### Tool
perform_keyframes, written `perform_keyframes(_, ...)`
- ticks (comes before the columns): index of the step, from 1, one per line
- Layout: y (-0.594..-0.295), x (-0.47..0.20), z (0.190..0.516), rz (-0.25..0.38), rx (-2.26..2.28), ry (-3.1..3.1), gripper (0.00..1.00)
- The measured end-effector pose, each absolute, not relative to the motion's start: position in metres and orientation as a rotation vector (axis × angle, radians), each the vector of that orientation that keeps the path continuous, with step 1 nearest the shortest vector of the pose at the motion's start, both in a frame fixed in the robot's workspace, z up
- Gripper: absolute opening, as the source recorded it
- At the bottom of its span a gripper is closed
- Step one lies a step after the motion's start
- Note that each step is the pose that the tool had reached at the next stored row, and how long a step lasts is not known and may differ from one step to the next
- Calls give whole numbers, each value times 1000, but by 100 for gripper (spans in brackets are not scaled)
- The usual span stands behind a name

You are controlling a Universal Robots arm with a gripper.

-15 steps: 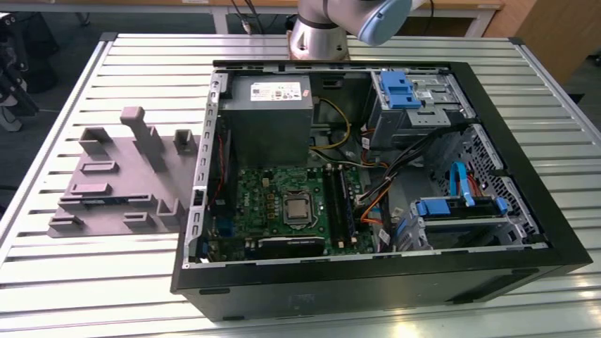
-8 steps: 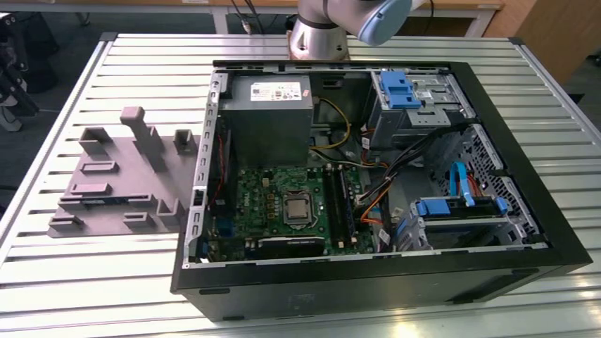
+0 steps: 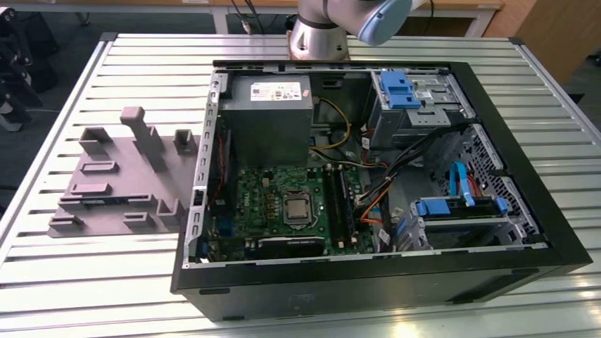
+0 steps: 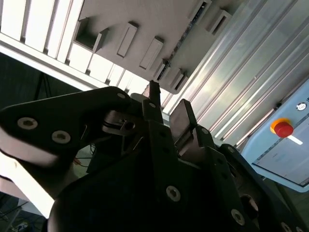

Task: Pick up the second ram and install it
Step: 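Pick up the second ram and move it above second insertion slot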

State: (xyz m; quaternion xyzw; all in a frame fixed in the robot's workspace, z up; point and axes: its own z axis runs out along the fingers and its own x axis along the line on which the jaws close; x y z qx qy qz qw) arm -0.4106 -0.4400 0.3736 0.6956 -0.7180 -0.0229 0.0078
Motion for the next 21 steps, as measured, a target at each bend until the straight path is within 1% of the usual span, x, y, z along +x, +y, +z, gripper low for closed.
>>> perform_keyframes(1,-440,-411,373,-71,2175,-2245,36)
perform_keyframes(9,-440,-411,368,-68,2176,-2246,36)
perform_keyframes(15,-440,-411,362,-40,2190,-2260,36)
perform_keyframes(21,-440,-411,351,-38,2180,-2272,36)
